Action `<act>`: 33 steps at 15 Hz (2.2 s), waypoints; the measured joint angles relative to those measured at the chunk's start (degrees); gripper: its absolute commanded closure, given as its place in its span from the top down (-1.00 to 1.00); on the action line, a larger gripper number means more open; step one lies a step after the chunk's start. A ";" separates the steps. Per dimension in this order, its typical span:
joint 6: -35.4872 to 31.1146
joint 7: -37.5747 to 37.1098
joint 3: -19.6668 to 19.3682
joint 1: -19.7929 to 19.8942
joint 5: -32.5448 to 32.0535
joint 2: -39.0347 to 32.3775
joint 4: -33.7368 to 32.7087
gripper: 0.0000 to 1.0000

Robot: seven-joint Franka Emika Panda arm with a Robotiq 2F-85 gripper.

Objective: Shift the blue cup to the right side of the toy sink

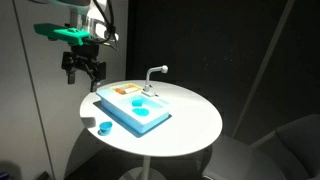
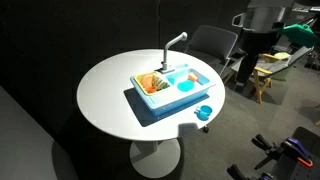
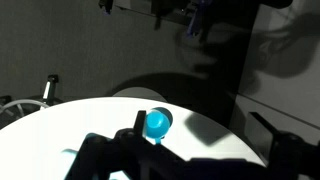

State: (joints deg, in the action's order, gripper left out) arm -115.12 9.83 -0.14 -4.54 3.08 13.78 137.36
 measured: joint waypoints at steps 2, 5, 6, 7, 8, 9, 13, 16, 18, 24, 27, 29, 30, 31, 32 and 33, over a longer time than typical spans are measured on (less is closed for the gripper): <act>0.00 0.00 0.01 0.00 0.00 0.01 -0.01 1.00; -0.69 0.00 0.02 0.05 0.00 -0.40 0.03 1.00; -1.55 0.00 0.01 0.11 -0.03 -0.79 0.02 1.00; -2.77 0.00 0.00 0.22 -0.07 -1.29 0.00 1.00; -4.15 0.10 -0.04 0.35 -0.10 -1.94 -0.06 1.00; -5.69 0.40 -0.09 0.50 -0.18 -2.66 -0.17 1.00; -11.12 2.09 -0.17 1.31 -0.70 -6.05 -1.36 1.00; -14.25 3.48 -0.17 1.59 -1.21 -8.73 -2.80 1.00; -16.15 4.08 -0.17 1.59 -1.68 -10.56 -3.64 1.00; -21.40 4.19 -0.17 1.68 -2.97 -16.50 -4.26 1.00; -22.96 4.19 -0.17 1.72 -2.97 -19.07 -4.25 1.00; -23.71 4.19 -0.14 1.73 -2.98 -20.26 -4.17 1.00; -24.05 4.19 -0.13 1.73 -2.98 -20.65 -4.09 1.00; -24.43 4.19 -0.12 1.73 -2.98 -20.99 -4.00 1.00; -24.72 4.19 -0.11 1.73 -2.98 -21.21 -3.88 1.00; -25.03 4.19 -0.09 1.73 -2.98 -21.35 -3.70 1.00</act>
State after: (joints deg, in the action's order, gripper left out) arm -140.15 14.02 -0.22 -2.81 0.10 -7.57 133.66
